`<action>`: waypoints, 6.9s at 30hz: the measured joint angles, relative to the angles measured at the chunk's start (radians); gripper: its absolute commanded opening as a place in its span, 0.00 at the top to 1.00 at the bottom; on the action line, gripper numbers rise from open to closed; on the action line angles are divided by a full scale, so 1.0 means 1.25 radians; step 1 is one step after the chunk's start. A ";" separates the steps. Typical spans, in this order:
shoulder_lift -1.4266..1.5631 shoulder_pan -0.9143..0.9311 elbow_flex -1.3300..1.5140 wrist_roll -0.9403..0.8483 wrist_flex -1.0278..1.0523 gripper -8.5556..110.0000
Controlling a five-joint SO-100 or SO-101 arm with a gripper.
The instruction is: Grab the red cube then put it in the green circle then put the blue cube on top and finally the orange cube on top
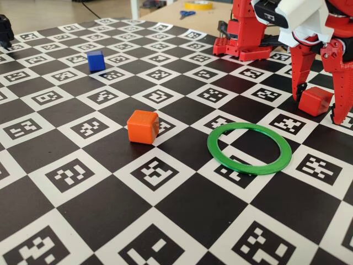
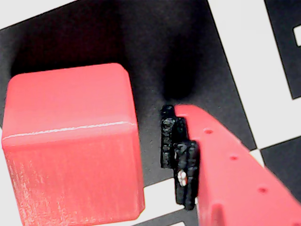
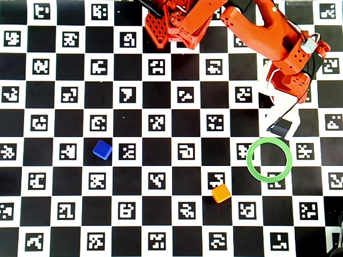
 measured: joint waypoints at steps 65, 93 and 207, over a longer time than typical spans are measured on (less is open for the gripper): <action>0.002 0.297 -0.529 0.488 0.336 0.93; -0.339 0.297 -0.707 0.606 0.237 0.93; -0.236 0.312 -0.787 0.577 0.422 0.55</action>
